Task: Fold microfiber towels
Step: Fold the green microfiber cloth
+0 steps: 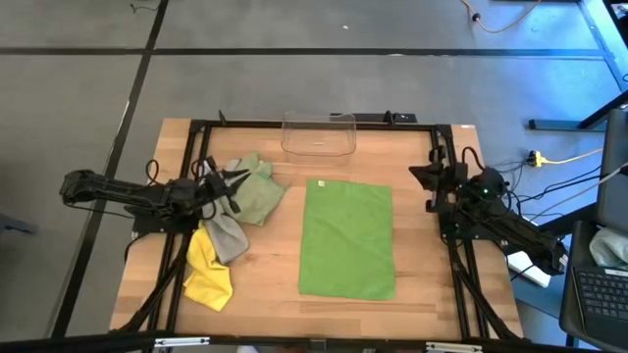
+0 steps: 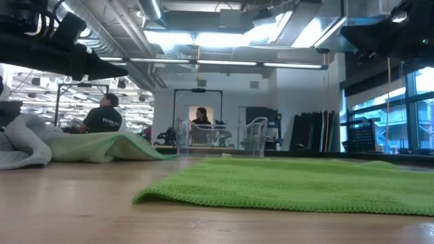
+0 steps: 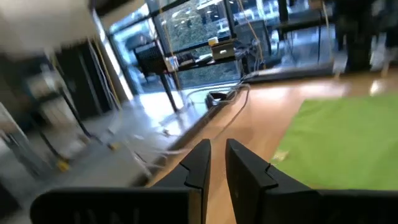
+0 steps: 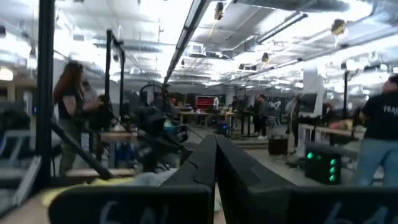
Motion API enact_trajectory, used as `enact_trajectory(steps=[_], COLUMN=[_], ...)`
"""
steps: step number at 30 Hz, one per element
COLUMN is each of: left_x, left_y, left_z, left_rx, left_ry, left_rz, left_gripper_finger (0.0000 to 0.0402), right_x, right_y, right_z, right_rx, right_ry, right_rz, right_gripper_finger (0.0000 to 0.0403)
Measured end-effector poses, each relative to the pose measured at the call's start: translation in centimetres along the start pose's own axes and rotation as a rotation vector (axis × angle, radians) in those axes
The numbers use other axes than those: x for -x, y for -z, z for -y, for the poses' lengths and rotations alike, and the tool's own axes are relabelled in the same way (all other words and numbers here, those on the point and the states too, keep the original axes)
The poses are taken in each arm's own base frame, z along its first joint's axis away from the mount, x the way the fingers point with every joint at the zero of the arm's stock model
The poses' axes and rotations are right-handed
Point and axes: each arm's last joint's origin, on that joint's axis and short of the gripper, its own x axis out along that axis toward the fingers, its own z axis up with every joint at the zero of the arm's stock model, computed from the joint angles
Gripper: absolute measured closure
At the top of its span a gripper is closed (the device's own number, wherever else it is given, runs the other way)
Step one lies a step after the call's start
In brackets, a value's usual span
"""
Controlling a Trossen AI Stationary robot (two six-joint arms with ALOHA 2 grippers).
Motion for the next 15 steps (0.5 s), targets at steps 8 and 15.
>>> enact_trajectory(steps=[8, 15], left_x=[0.0, 0.02], left_y=[-0.22, -0.67], left_z=[-0.08, -0.12], left_rx=[-0.167, 0.114], left_ry=[-0.008, 0.024], left_rz=[0.019, 0.07], left_gripper_finger=[0.036, 0.036], right_x=[0.01, 0.02], right_y=[-0.47, -0.79], right_z=[-0.04, -0.01], right_rx=[-0.067, -0.118], right_ry=[0.004, 0.025], right_rz=[0.047, 0.084], right_gripper_finger=[0.0391, 0.0391])
